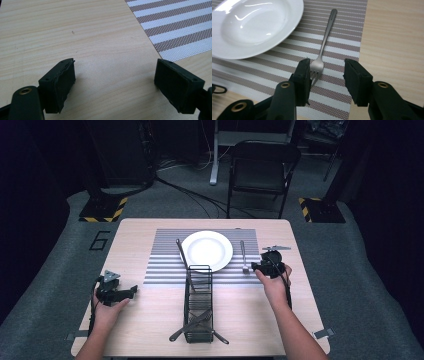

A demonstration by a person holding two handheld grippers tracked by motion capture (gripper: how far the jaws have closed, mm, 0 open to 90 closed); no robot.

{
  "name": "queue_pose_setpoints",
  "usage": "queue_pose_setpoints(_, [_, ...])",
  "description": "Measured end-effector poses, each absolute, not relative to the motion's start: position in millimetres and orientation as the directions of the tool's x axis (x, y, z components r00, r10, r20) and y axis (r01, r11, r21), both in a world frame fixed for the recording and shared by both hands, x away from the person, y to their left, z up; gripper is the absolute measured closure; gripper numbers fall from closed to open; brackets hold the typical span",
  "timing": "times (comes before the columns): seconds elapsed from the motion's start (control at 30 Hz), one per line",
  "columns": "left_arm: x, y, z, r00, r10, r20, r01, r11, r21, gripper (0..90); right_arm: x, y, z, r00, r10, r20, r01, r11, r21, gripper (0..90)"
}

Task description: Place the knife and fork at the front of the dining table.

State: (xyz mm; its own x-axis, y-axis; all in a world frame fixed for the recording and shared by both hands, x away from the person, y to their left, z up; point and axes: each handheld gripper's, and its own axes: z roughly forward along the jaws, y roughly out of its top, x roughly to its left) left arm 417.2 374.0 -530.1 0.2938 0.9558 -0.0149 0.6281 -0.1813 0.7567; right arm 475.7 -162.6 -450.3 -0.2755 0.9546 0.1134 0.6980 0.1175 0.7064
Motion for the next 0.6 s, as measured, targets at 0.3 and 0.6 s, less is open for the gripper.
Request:
queue_pose_setpoints(0.3, [415,378,-530,0.272,0.962,-0.018,0.620,-0.161,0.768,27.0,443,-163,-449,-0.353,0.934,0.052,0.642,0.202,0.739,52.8])
queue_pose_setpoints(0.6, [411,380,-525,0.256,0.965,-0.048,0.641,-0.133,0.756,44.1,424,-169,-474,-0.389,0.915,0.105,0.644,0.189,0.741,52.5])
